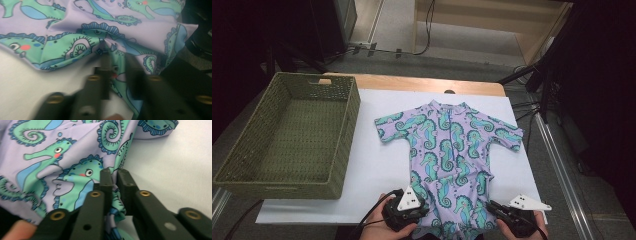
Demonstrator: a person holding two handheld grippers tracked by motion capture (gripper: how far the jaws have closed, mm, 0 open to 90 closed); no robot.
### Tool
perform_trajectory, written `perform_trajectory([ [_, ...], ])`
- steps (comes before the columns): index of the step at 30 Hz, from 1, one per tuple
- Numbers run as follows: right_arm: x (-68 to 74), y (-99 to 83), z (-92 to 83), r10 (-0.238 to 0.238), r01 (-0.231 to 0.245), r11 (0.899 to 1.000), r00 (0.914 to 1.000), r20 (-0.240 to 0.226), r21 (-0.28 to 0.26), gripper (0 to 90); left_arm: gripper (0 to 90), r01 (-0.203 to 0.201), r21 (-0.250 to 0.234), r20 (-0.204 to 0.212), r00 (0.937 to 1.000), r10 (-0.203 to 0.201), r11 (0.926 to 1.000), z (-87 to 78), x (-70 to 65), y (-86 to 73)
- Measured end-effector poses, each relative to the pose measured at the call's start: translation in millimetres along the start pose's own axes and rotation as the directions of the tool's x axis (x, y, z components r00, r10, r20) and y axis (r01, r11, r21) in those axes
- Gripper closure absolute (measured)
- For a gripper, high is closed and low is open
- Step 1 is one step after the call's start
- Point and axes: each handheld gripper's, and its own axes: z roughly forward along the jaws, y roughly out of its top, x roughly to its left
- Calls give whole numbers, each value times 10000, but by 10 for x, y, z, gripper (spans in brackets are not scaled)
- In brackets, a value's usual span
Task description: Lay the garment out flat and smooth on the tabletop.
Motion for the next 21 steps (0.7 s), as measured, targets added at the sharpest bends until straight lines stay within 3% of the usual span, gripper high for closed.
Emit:
perform_trajectory([
  [4, 2, -53, -163, 174, -175, 9998, 9995, -265, -51, 837, 872, -146, 118, 771, 9969, 137, 9998, -109, 27, -7],
  [8, 6, -123, -511, 285, -303, 9961, 9993, -231, -834, 834, 872, -237, -49, 1659, 9858, 242, 9997, -326, 80, -47],
  [10, -32, -162, -623, 436, -453, 9925, 9989, -180, -1137, 802, 858, 65, -476, 1863, 9825, 25, 9988, -406, 130, -82],
  [13, -126, -169, -651, 683, -702, 9888, 9975, -189, -1321, 581, 667, 823, -975, 1662, 9839, -653, 9918, -448, 240, -110],
  [15, -199, -126, -620, 902, -924, 9862, 9957, -224, -1374, 536, 561, 878, -1031, 1094, 9911, -765, 9908, -431, 287, -94],
  [17, -244, -50, -559, 1011, -1023, 9863, 9948, -159, -1291, 509, 538, 953, -905, 634, 9939, -897, 9913, -385, 309, -67],
  [19, -287, 38, -438, 1070, -1060, 9900, 9942, 55, -926, 487, 519, 1100, -700, 484, 9931, -1067, 9915, -298, 299, -46],
  [21, -320, 95, -272, 1080, -1064, 9929, 9938, 275, -524, 496, 521, 770, -238, 72, 9970, -769, 9967, -198, 251, -30],
])
